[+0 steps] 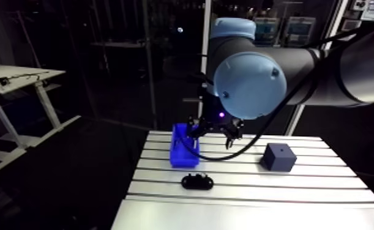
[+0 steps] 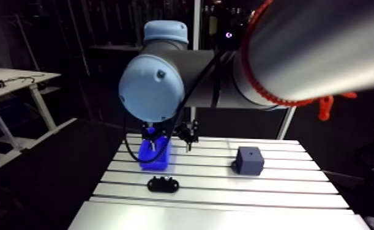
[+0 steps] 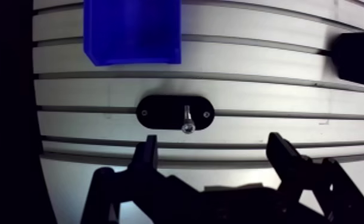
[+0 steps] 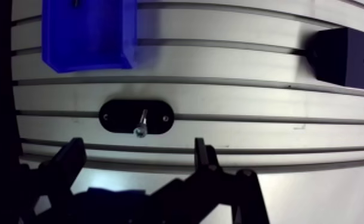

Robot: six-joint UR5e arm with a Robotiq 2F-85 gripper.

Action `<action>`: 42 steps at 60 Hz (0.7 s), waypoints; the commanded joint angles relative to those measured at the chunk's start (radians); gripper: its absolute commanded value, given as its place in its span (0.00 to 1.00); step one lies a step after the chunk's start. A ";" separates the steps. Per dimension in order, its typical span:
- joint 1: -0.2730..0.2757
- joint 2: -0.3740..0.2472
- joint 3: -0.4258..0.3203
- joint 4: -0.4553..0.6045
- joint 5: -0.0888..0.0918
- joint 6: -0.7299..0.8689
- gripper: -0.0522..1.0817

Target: Pick up the M10 bolt and insert it into the hole until fully seated.

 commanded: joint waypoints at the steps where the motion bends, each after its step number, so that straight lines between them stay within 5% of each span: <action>1: 0.003 0.012 0.037 -0.045 0.000 -0.004 0.06; 42: 0.035 0.072 0.090 -0.134 -0.007 0.000 0.23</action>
